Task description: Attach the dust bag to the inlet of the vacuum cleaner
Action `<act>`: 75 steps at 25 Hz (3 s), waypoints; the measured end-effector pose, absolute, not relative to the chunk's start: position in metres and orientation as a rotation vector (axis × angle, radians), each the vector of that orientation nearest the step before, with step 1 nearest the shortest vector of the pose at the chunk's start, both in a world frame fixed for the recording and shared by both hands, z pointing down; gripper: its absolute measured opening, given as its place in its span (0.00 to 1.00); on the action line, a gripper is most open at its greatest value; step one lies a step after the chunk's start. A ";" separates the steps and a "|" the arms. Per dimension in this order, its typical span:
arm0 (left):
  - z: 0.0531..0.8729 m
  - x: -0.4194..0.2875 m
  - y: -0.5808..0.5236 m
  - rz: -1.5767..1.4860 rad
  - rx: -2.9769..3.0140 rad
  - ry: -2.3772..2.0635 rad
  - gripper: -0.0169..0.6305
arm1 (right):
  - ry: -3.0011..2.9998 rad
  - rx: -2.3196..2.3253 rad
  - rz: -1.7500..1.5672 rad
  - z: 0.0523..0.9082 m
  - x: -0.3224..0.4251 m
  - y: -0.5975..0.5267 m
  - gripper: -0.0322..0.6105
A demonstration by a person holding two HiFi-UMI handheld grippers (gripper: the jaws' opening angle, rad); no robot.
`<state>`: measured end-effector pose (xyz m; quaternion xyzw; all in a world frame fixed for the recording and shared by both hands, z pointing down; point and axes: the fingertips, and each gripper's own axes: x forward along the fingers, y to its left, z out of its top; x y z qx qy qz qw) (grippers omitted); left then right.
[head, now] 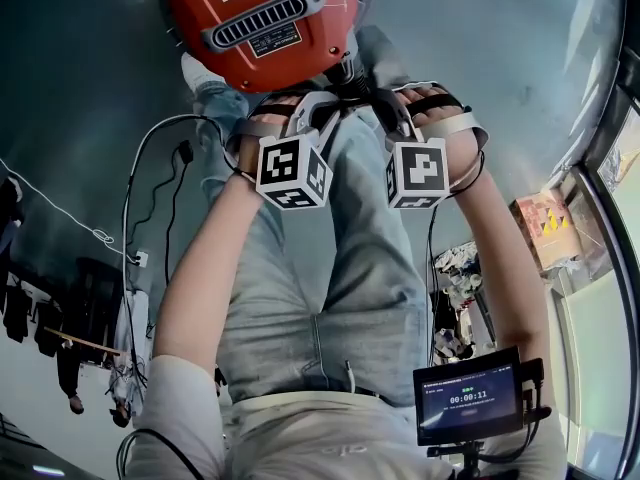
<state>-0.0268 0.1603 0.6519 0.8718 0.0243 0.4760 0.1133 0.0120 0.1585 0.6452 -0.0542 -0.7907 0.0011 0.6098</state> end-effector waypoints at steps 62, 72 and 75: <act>0.627 -0.059 0.062 1.372 2.463 -0.705 0.04 | -1.861 0.009 -0.025 0.632 -0.007 0.053 0.08; 0.614 -0.056 0.047 1.325 2.419 -0.669 0.03 | -1.838 -0.003 0.000 0.639 -0.003 0.048 0.08; 0.609 -0.059 0.024 1.267 2.377 -0.774 0.03 | -1.812 -0.030 -0.033 0.643 -0.003 0.046 0.09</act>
